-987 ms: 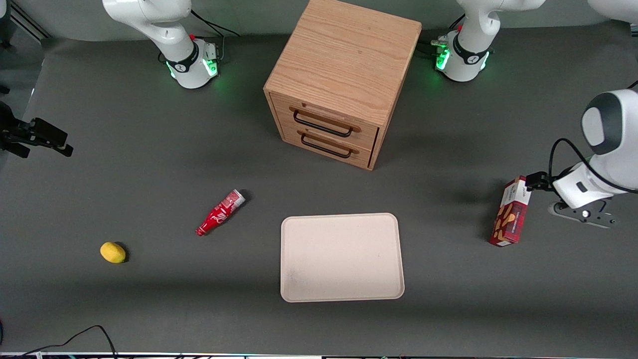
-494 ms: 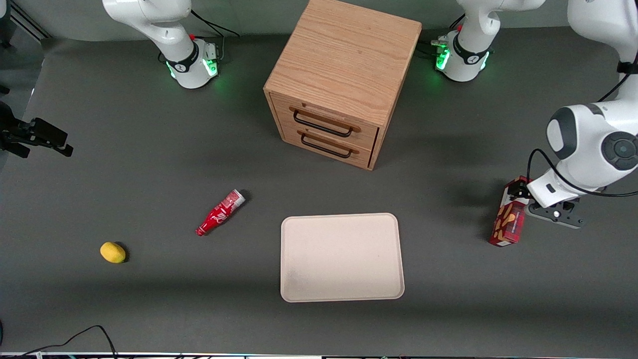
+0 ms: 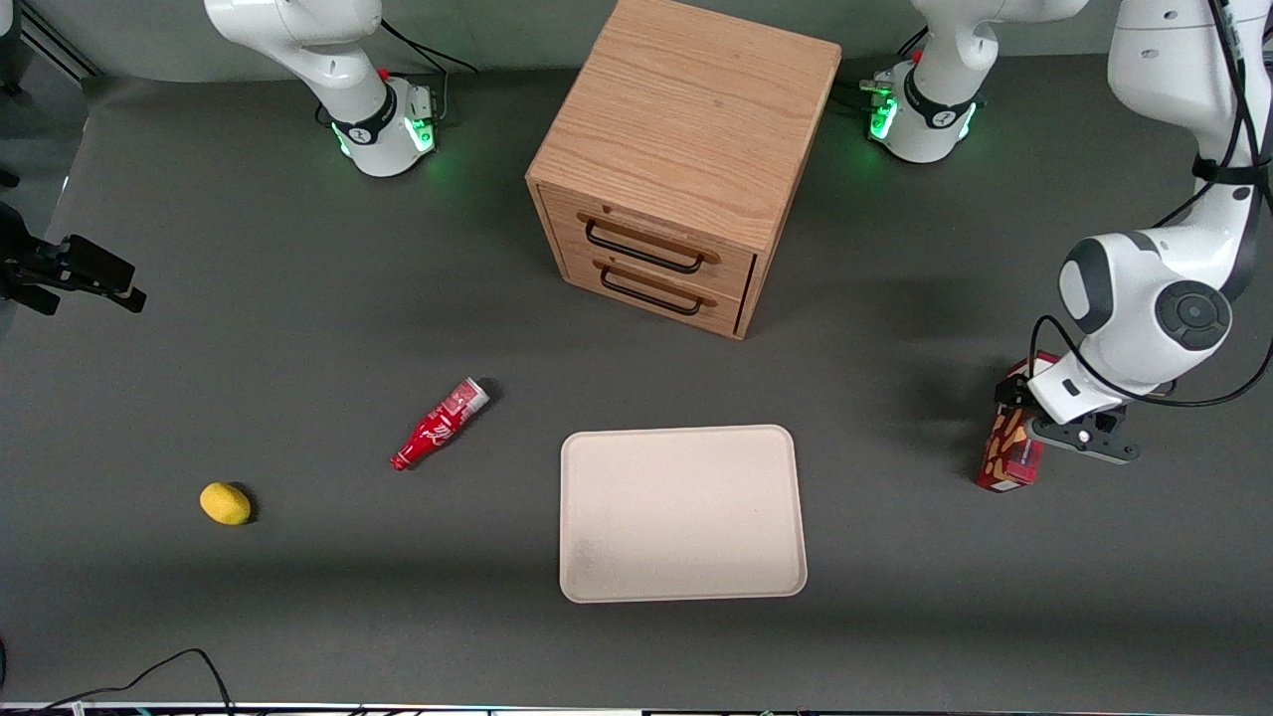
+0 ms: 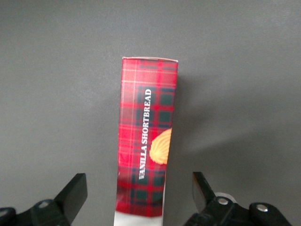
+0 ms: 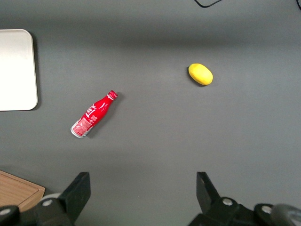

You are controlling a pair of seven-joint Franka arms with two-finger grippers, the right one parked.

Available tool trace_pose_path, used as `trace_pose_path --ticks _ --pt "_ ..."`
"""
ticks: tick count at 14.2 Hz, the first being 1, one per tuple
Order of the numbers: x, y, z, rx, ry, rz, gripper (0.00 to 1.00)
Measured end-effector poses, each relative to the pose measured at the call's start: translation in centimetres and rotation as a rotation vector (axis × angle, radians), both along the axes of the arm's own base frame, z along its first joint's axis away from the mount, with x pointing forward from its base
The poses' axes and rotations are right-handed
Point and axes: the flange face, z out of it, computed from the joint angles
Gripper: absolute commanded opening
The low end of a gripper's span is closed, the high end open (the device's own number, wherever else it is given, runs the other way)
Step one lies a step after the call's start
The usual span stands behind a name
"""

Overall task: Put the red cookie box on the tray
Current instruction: 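Close the left gripper on the red shortbread box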

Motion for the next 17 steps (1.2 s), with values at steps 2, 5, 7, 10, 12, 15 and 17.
trace_pose_path --ticks 2,5,7,10,12,15,17 --pt "0.1 0.0 -1.1 0.005 -0.010 -0.003 0.99" --pt "0.1 -0.1 -1.7 0.006 -0.012 -0.006 0.98" --pt "0.1 -0.1 -1.6 0.006 -0.013 -0.006 0.97" --pt "0.1 -0.2 -1.7 0.006 -0.012 -0.006 0.65" --pt "0.0 -0.2 -1.7 0.004 -0.011 -0.006 0.26" --pt "0.0 -0.4 -1.7 0.005 -0.009 -0.026 0.00" --pt "0.0 -0.5 -1.7 0.004 -0.010 -0.041 0.00"
